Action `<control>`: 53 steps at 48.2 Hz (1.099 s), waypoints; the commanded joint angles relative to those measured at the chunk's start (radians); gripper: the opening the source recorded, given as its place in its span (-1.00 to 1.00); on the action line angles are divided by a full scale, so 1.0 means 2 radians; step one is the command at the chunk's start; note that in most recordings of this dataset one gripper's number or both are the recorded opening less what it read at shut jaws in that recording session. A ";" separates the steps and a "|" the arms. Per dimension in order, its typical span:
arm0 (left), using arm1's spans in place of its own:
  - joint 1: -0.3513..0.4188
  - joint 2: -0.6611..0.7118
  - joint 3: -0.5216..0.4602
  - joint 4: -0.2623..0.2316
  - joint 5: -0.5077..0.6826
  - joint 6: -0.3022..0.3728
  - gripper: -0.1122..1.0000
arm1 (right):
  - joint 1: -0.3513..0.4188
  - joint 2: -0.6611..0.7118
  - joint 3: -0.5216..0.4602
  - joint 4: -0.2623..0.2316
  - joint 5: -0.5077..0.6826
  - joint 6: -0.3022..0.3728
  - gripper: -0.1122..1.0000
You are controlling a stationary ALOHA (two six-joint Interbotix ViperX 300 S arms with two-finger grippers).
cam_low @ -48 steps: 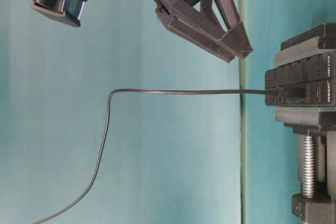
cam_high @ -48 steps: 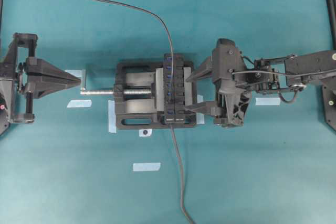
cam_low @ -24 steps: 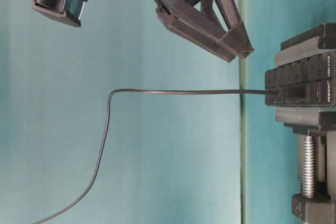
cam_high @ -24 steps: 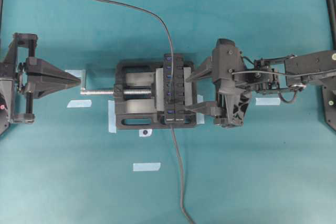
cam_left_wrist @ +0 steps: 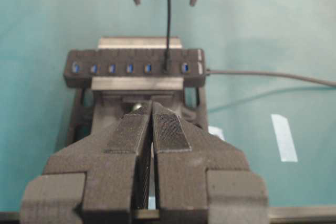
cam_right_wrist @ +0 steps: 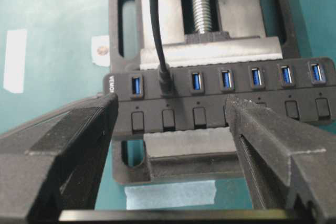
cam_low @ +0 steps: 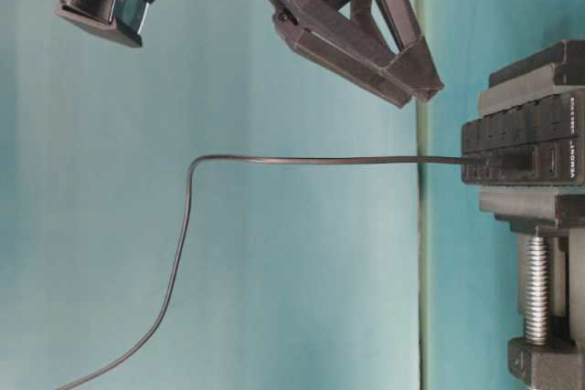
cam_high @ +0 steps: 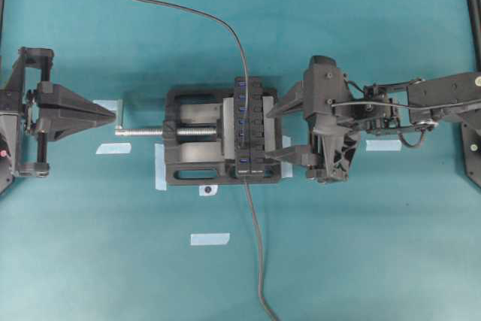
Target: Insert the USB into the second port from the front of the fixed hub.
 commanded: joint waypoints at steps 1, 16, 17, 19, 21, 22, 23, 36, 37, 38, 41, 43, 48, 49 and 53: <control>0.001 0.002 -0.009 0.001 -0.003 -0.001 -0.80 | -0.001 -0.005 -0.005 0.001 -0.003 0.006 0.74; 0.001 0.002 -0.008 0.001 -0.003 -0.001 -0.80 | -0.001 -0.004 -0.004 0.001 -0.002 0.006 0.74; 0.001 0.002 -0.008 0.001 -0.003 -0.001 -0.80 | -0.001 -0.004 -0.004 0.001 -0.002 0.006 0.74; 0.001 0.002 -0.008 0.001 -0.003 -0.001 -0.80 | -0.001 -0.004 -0.004 0.001 -0.002 0.006 0.74; 0.001 0.002 -0.008 0.001 -0.003 -0.001 -0.80 | -0.001 -0.004 -0.004 0.001 -0.002 0.006 0.74; 0.001 0.002 -0.008 0.001 -0.003 -0.001 -0.80 | -0.001 -0.004 -0.004 0.001 -0.002 0.006 0.74; 0.001 0.002 -0.008 0.001 -0.003 -0.001 -0.80 | -0.001 -0.004 -0.004 0.001 -0.002 0.006 0.74; 0.001 0.002 -0.008 0.001 -0.003 -0.001 -0.80 | -0.001 -0.002 -0.004 0.001 -0.002 0.006 0.74; 0.002 0.002 -0.008 0.001 -0.003 -0.001 -0.80 | -0.001 -0.002 -0.004 0.001 -0.002 0.006 0.74; 0.001 0.001 -0.008 0.001 -0.003 -0.001 -0.80 | -0.001 -0.001 -0.004 0.001 -0.002 0.006 0.74; 0.002 0.001 -0.007 0.001 -0.005 -0.001 -0.80 | -0.001 0.001 -0.004 0.001 -0.002 0.005 0.74; 0.002 0.001 -0.007 0.001 -0.005 -0.001 -0.80 | -0.001 0.002 -0.005 0.001 -0.002 0.005 0.74; 0.001 0.001 -0.007 0.001 -0.004 -0.001 -0.80 | -0.001 0.005 -0.006 0.001 -0.002 0.005 0.74; 0.002 0.001 -0.007 0.001 -0.005 -0.001 -0.80 | -0.001 0.006 -0.006 0.001 -0.002 0.005 0.74; 0.001 0.001 -0.007 0.001 -0.005 -0.001 -0.80 | -0.002 0.008 -0.007 0.001 -0.002 0.005 0.74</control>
